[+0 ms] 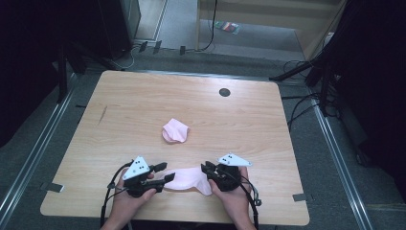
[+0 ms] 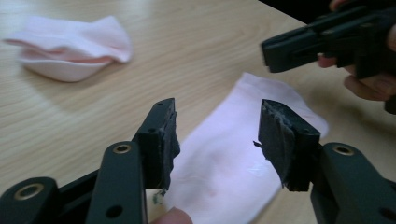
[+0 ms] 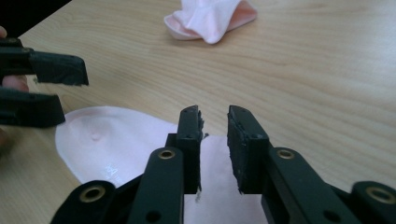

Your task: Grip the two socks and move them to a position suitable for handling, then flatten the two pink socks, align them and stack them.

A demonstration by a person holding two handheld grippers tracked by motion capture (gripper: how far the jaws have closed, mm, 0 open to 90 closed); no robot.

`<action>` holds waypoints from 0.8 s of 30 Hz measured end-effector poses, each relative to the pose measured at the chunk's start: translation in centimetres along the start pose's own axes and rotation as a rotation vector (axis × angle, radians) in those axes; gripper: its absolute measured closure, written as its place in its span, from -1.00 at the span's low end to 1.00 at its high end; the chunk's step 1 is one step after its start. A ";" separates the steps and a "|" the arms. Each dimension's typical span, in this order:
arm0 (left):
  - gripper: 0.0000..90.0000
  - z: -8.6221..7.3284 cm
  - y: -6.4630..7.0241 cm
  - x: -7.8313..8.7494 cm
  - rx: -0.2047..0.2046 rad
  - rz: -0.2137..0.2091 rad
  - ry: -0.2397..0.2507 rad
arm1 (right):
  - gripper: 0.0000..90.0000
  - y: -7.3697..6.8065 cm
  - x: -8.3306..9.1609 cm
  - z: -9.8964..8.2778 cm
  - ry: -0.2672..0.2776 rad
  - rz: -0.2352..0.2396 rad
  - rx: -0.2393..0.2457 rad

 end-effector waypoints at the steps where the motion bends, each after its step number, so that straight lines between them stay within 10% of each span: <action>1: 0.00 0.0 0.0 0.0 0.000 0.000 0.000 | 0.65 0.0 0.0 0.0 0.000 0.000 0.000; 5: -0.12 0.2 -2.4 0.9 0.034 0.075 0.057 | 0.56 0.2 0.3 0.8 0.026 -0.005 -0.001; 8: -0.10 1.1 -5.6 1.3 0.157 0.119 0.117 | 0.47 0.2 0.5 2.3 0.052 0.000 0.024; 11: -0.07 1.8 -7.5 1.3 0.195 0.175 0.140 | 0.44 0.2 0.5 3.2 0.069 -0.001 0.026; 14: -0.07 2.2 -9.2 1.0 0.194 0.254 0.143 | 0.39 0.0 0.2 4.5 0.081 -0.009 0.035; 24: 0.04 1.6 -9.9 0.5 0.149 0.326 0.095 | 0.26 -1.4 -4.3 7.4 0.038 -0.007 0.123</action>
Point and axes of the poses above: each handheld gripper's, and its own axes: x roughly backward along the jaws, z roughly out of its top, y roughly to its right, the point moved 5 cm from there along -x, roughly forward along the jaws, and after that the axes turned 1 degree about x, right-handed, at the moved point
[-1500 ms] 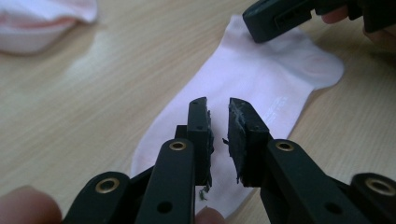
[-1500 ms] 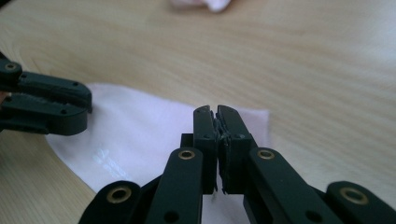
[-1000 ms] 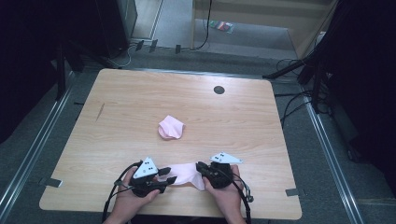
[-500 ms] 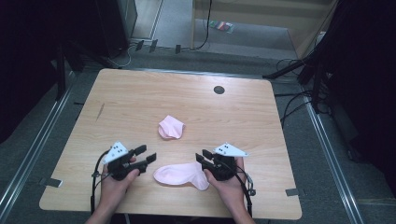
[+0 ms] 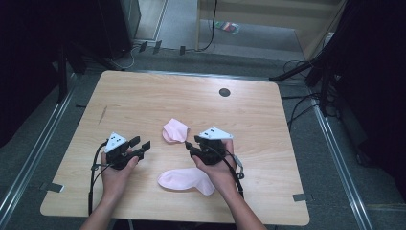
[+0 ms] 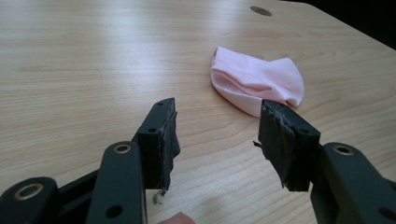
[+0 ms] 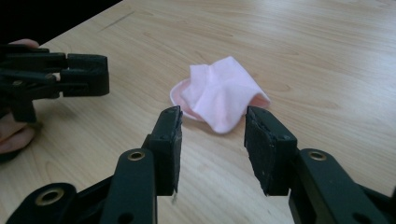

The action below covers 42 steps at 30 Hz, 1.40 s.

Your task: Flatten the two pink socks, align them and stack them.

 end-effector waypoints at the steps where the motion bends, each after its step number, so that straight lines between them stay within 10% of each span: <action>1: 0.04 -0.1 0.0 0.1 0.001 0.009 -0.002 | 0.24 -0.1 -0.5 0.2 -0.006 -0.001 0.005; 15: 0.13 -0.2 0.0 -0.4 -0.014 0.044 -0.066 | 0.25 -1.4 -6.7 1.5 -0.145 0.000 0.145; 24: 0.13 -0.2 -0.1 -0.4 0.008 0.037 -0.070 | 0.48 -2.2 -11.0 1.3 -0.232 0.003 0.118; 28: 0.13 -0.2 -0.1 -0.4 0.012 0.037 -0.067 | 0.88 -1.8 -11.3 1.0 -0.248 -0.005 0.078; 39: 0.13 -0.2 -0.1 -0.5 0.007 0.033 -0.077 | 0.95 -1.1 -9.4 1.4 -0.226 0.010 -0.030; 42: 0.13 -0.2 -0.1 -0.5 0.012 0.030 -0.075 | 0.96 -1.5 -8.4 0.9 -0.217 -0.054 -0.042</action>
Point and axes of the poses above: each handheld gripper's, and its own axes: x roughly backward along the jaws, z roughly out of its top, y roughly to its right, the point moved 5 cm from there along -x, roughly forward along the jaws, and after that the axes turned 1 degree about x, right-handed, at the moved point
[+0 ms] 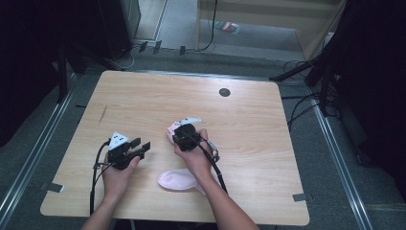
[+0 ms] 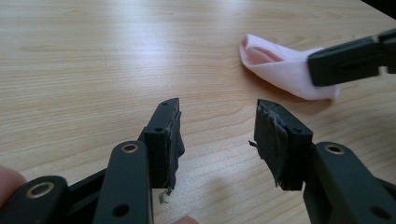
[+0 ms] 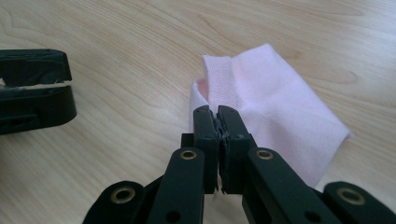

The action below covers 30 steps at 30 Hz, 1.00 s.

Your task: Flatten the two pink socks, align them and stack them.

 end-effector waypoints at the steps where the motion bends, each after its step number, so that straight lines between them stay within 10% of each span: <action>1: 0.13 0.0 0.0 0.0 0.001 -0.002 0.000 | 0.96 -0.2 0.5 -0.2 0.008 -0.016 -0.004; 14: 0.14 0.0 0.0 -0.1 0.003 0.001 0.002 | 0.97 3.6 8.9 0.7 0.184 -0.125 -0.079; 22: 0.14 0.0 0.2 0.0 -0.005 -0.003 -0.001 | 0.97 2.3 5.5 -1.9 0.095 -0.162 -0.106; 27: 0.13 0.0 0.1 0.0 -0.002 -0.007 -0.002 | 0.82 1.1 2.2 -2.7 0.087 -0.072 -0.183; 30: 0.13 0.0 0.1 0.0 0.004 -0.011 0.001 | 0.41 0.8 2.3 -2.2 0.137 0.021 -0.208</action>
Point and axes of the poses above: each handheld gripper's, and its own axes: x roughly backward along the jaws, z roughly out of its top, y roughly to its right, the point moved 5 cm from there along -x, roughly forward along the jaws, and after that the axes turned 1 degree about x, right-handed, at the moved point
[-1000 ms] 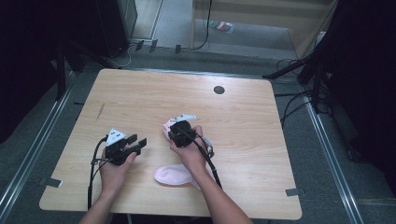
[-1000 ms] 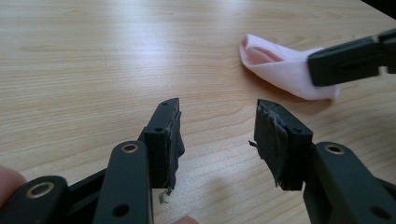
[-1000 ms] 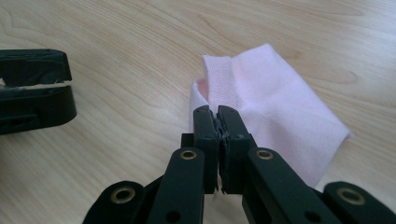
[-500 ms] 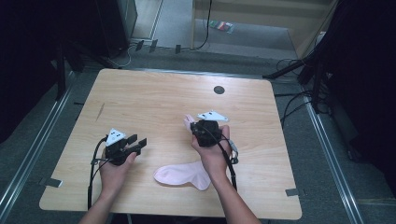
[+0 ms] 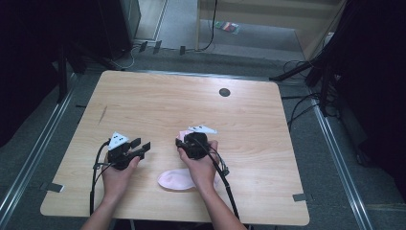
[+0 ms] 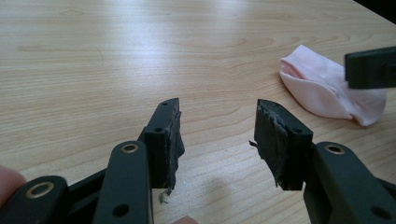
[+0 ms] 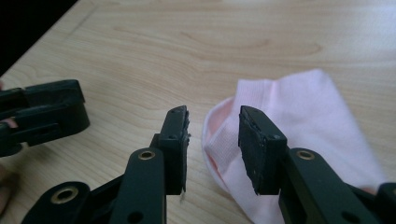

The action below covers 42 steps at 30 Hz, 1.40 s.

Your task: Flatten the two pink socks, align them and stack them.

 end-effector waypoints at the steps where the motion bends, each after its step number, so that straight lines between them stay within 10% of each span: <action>1: 0.13 0.0 0.0 0.0 0.000 0.000 0.000 | 0.41 0.0 0.0 0.0 0.000 0.000 0.000; 8: 0.13 0.0 0.1 -0.1 0.001 0.003 0.002 | 0.68 1.0 1.3 0.2 -0.036 -0.042 0.100; 18: 0.13 0.0 0.1 -0.1 -0.008 0.003 -0.001 | 0.29 0.6 -1.7 0.4 -0.097 -0.061 0.135; 23: 0.14 0.0 0.1 -0.1 -0.009 0.001 -0.003 | 0.68 1.0 -2.7 -0.2 -0.141 -0.128 0.169; 35: 0.13 0.0 0.1 -0.1 -0.008 -0.002 -0.005 | 0.84 1.3 0.6 1.9 -0.047 -0.032 0.057; 42: 0.17 0.0 0.1 -0.1 -0.010 -0.003 -0.004 | 0.83 5.4 3.0 3.3 0.021 -0.014 -0.071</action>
Point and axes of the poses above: each handheld gripper's, and its own axes: x roughly backward along the jaws, z roughly out of its top, y roughly to its right, the point moved 5 cm from there along -x, roughly forward along the jaws, and after that the axes turned 1 degree about x, right-handed, at the moved point
